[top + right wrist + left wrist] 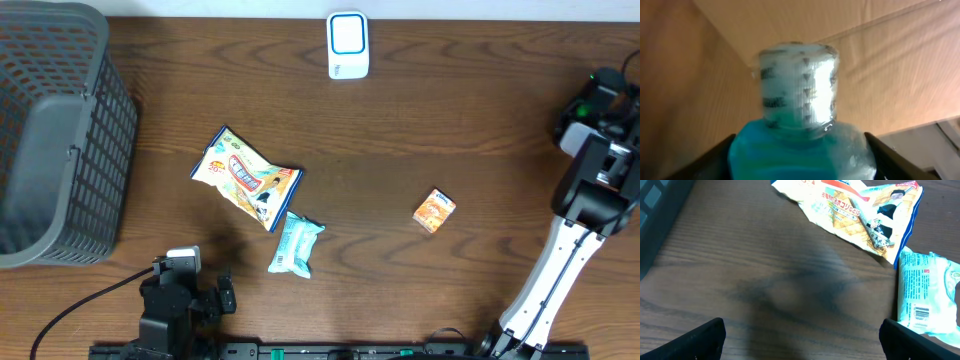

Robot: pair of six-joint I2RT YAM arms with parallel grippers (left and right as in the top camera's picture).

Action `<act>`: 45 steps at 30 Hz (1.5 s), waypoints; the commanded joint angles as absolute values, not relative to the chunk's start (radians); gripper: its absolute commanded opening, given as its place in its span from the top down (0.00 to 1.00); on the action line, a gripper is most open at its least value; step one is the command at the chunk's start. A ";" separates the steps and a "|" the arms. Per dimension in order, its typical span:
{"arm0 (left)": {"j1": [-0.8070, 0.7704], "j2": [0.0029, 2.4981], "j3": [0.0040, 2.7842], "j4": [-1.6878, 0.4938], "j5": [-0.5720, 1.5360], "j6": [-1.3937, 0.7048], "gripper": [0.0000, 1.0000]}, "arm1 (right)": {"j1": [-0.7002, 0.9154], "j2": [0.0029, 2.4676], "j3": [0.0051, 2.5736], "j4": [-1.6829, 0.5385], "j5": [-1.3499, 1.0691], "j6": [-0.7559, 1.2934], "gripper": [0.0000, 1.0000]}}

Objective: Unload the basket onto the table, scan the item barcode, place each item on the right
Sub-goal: 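Move the teal bottle to the right table edge and release it, then swing the right gripper back toward the orange box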

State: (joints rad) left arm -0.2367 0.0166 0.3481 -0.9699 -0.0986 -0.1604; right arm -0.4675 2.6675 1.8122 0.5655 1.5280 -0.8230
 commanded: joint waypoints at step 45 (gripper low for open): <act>-0.239 0.010 0.346 -0.979 -0.090 -0.163 0.02 | 0.913 1.584 1.775 0.796 1.582 -1.493 0.01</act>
